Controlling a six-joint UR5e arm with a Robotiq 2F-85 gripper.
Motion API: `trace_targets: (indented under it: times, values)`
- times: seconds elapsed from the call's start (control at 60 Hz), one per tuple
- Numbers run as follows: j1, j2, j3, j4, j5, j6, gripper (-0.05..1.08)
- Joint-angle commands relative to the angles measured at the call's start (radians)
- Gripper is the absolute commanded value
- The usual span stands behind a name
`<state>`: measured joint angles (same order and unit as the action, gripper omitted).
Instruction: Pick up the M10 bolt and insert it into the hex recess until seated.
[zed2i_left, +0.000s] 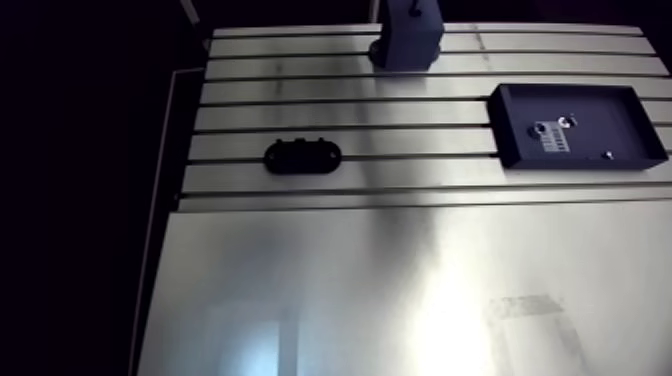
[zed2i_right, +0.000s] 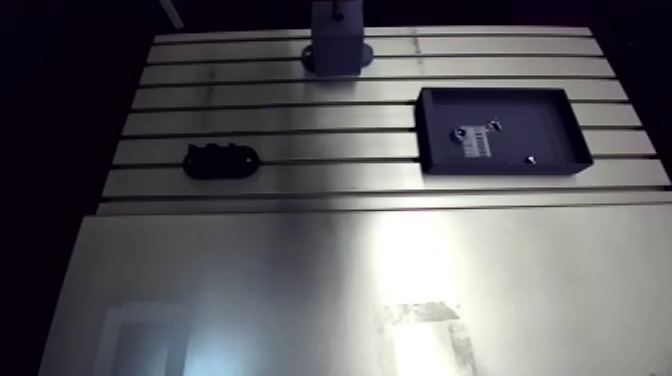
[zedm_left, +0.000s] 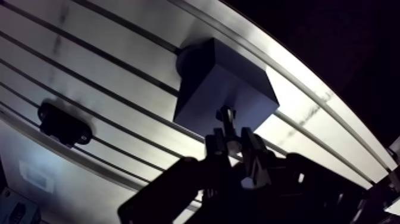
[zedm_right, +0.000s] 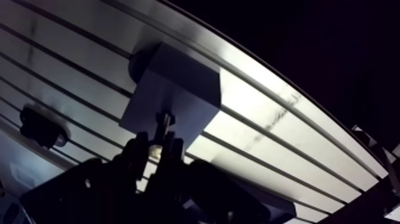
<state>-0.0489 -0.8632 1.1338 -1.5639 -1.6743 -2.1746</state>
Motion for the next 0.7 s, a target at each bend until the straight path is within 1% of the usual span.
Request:
trace_targets:
  times: [0.017, 0.317, 0.7]
  values:
    - [-0.002, -0.001, 0.005, 0.000, 0.000, 0.000, 0.85]
    - [-0.002, -0.001, 0.005, 0.000, -0.001, -0.001, 0.85]
    - [-0.002, -0.003, 0.026, -0.008, -0.003, -0.002, 0.85]
